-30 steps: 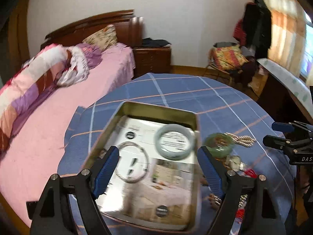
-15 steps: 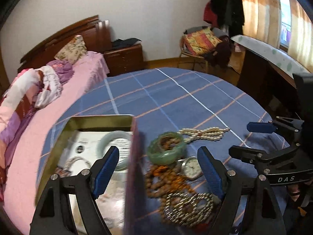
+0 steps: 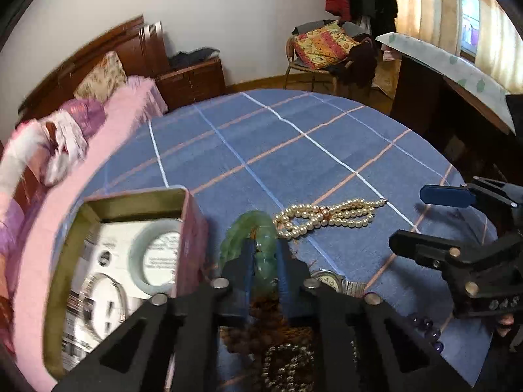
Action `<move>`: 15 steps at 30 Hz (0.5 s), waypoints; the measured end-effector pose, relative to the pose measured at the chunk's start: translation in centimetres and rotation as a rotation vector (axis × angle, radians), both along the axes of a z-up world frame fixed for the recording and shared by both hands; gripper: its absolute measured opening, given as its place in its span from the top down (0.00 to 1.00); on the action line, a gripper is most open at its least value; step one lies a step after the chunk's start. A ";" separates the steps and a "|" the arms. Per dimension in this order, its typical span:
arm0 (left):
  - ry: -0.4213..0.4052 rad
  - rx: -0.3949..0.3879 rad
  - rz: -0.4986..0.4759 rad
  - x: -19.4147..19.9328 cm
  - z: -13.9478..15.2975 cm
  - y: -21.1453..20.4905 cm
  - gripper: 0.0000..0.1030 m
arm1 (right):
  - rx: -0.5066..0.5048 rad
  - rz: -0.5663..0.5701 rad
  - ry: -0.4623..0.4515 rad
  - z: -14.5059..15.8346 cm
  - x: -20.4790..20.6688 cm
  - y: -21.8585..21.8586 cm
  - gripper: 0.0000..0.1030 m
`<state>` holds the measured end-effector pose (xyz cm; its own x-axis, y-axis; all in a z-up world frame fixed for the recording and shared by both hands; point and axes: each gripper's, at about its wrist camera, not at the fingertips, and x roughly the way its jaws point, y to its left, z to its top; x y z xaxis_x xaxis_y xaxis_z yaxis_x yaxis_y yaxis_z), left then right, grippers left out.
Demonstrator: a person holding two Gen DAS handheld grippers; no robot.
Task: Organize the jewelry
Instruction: 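Grasp the green jade bracelet with the left gripper and lift it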
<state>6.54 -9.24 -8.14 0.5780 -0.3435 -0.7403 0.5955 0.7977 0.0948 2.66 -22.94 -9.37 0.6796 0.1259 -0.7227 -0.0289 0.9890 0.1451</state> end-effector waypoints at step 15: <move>-0.093 -0.182 0.062 -0.3 6.7 4.0 0.89 | -0.058 0.170 0.008 0.2 1.2 4.6 0.33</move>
